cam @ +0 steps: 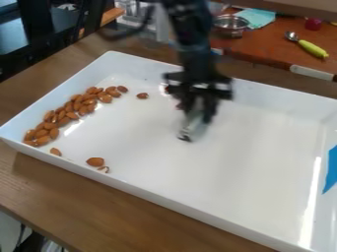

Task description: Sweep into pile

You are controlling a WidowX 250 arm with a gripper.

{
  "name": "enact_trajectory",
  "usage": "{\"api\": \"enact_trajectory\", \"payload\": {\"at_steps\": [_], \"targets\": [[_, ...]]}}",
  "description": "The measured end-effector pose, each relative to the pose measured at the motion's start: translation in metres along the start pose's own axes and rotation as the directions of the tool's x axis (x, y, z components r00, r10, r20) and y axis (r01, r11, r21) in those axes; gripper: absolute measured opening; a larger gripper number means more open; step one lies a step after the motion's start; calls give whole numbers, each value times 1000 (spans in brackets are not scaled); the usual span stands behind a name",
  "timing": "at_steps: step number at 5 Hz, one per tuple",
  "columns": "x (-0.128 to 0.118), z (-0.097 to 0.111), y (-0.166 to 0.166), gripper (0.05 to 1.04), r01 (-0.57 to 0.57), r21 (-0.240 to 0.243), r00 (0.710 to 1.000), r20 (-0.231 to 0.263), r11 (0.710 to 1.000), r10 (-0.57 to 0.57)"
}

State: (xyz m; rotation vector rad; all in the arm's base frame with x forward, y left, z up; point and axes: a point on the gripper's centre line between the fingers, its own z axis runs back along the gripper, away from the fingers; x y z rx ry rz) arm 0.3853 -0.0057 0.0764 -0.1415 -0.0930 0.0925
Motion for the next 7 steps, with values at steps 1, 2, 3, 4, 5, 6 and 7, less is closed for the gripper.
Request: {"api": "enact_trajectory", "payload": {"at_steps": [1,2,3,4,5,6,7], "targets": [[-7,5,39,379,6,2,1000,-4,1000,-6],[-12,10,81,379,-21,36,999,27,999,20],[-16,16,116,379,-48,63,998,45,997,45],[-33,23,135,379,-70,16,997,26,997,69],[-47,40,121,379,-108,-141,994,-18,984,106],[-54,86,85,379,-109,-299,994,-5,948,112],[-57,107,59,379,-76,-342,996,10,937,85]]}}
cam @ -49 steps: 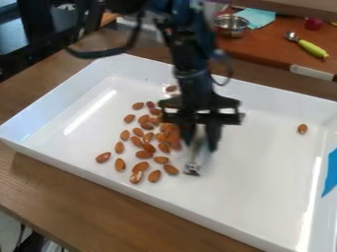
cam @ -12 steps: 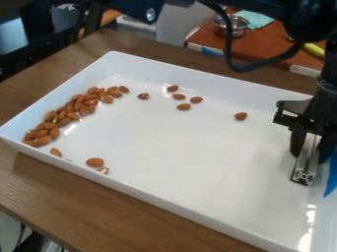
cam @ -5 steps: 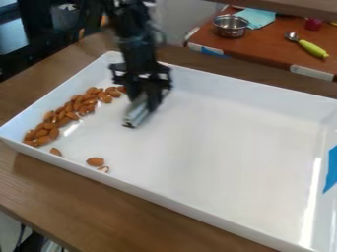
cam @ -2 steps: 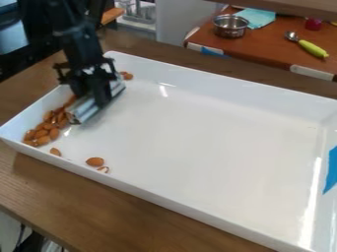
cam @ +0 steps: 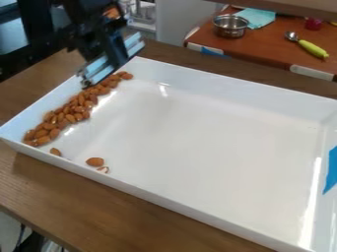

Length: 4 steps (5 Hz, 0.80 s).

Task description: Sweep into pile

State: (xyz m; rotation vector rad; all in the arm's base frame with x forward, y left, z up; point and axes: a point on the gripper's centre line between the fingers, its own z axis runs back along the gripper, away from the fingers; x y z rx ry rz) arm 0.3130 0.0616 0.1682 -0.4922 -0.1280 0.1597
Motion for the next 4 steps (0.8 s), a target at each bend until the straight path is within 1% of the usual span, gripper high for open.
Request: {"api": "enact_trajectory", "payload": {"at_steps": [1,2,3,4], "targets": [[-42,-36,-23,379,105,50,993,-52,993,-102],[-80,-68,-17,379,164,134,985,-69,977,-155],[-83,-82,-8,379,181,201,983,-17,963,-181],[-79,-82,-4,379,183,227,981,26,956,-194]]}}
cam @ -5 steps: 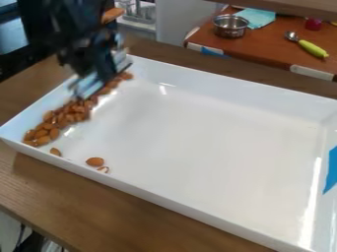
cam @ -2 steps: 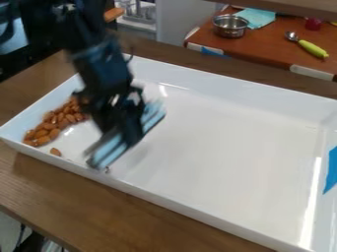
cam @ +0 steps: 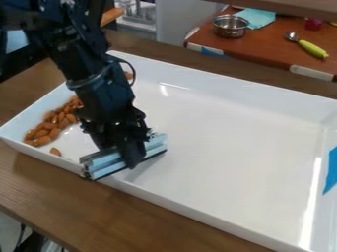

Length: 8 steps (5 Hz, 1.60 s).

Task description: Sweep into pile

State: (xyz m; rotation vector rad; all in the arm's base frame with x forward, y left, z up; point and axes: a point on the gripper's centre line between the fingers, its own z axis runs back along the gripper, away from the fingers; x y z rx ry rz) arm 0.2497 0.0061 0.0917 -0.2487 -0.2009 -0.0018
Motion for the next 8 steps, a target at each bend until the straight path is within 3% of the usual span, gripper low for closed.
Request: {"api": "enact_trajectory", "payload": {"at_steps": [1,2,3,4,5,6,8], "targets": [[0,0,2,379,8,9,1000,-5,1000,-8],[4,2,7,379,-37,-44,996,-85,998,33],[22,10,9,379,-125,-86,986,-121,988,114],[45,23,7,379,-168,-117,981,-121,979,153],[46,11,2,379,-140,-82,987,-96,987,132],[29,-8,-1,379,-111,-36,993,-49,993,109],[24,-20,3,379,-101,12,992,76,995,100]]}}
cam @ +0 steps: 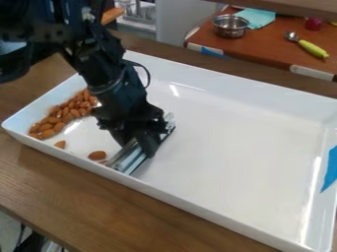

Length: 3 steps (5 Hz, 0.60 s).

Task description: Sweep into pile

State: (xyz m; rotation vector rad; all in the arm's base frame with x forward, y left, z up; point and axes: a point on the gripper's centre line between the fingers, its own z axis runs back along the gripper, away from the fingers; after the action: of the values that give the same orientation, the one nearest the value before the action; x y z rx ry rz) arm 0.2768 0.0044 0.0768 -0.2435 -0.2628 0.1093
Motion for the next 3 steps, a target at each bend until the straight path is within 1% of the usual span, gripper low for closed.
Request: {"api": "enact_trajectory", "payload": {"at_steps": [1,2,3], "targets": [[0,-1,5,379,1,12,1000,21,1000,-2],[8,1,24,379,12,65,1000,1,998,-12],[18,7,55,379,13,135,999,-53,991,-6]]}}
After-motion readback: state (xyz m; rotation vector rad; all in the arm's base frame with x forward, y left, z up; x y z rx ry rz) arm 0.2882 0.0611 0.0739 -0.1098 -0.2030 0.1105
